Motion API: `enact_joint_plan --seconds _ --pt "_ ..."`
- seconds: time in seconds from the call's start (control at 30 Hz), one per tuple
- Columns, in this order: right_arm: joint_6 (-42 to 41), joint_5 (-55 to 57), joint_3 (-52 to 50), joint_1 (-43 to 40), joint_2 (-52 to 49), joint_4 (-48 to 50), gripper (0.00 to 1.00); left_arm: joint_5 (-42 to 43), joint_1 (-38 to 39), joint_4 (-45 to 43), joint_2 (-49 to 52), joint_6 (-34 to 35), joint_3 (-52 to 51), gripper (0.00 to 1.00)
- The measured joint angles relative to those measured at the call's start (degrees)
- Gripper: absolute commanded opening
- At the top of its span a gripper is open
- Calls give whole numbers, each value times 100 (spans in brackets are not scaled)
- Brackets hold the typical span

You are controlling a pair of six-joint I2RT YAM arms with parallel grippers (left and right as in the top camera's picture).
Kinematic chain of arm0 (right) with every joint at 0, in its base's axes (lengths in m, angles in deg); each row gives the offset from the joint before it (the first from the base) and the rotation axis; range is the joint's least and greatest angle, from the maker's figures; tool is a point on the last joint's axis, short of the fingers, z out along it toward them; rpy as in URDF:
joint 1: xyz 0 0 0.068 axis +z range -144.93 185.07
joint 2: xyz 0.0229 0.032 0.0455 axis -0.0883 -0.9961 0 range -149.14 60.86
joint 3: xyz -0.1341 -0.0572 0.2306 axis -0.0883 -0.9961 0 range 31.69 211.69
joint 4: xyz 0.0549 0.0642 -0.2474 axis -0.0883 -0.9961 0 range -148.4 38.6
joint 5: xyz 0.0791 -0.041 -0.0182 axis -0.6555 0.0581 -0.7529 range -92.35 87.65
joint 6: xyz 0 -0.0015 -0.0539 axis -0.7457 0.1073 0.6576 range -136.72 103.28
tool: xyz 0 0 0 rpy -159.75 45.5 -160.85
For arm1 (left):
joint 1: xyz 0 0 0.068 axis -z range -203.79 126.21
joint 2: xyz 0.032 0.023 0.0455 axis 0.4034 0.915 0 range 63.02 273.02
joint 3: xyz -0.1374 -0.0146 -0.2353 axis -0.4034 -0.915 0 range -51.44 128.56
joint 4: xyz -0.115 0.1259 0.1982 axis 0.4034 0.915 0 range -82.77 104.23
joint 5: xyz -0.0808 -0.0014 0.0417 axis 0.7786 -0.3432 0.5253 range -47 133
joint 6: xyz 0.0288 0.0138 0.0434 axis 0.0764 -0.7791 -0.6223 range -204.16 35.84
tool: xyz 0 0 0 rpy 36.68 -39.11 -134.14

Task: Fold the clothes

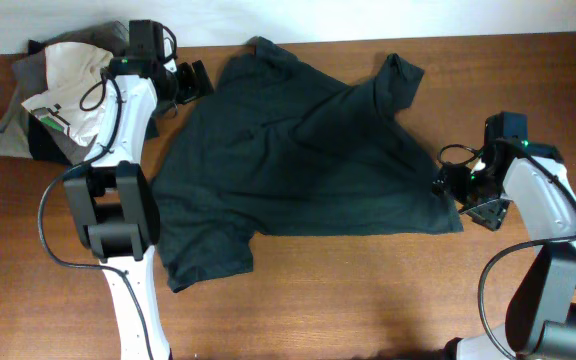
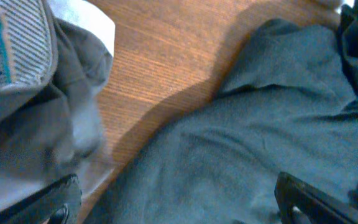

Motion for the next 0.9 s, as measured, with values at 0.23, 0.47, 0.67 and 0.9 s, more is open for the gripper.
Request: enact_joint_plan --seconds 0.23,0.47,0.67,0.9 --pt "-59 -2 -313 0 -610 428 51 107 -2 507 0 -2 103 99" --pt "-313 -2 -313 0 -761 544 4 122 -2 516 0 -2 103 99" --pt "-529 87 -313 0 -791 535 33 330 -2 595 0 -2 103 99" --pt "-553 195 -313 0 -791 63 83 382 -2 629 0 -2 103 99"
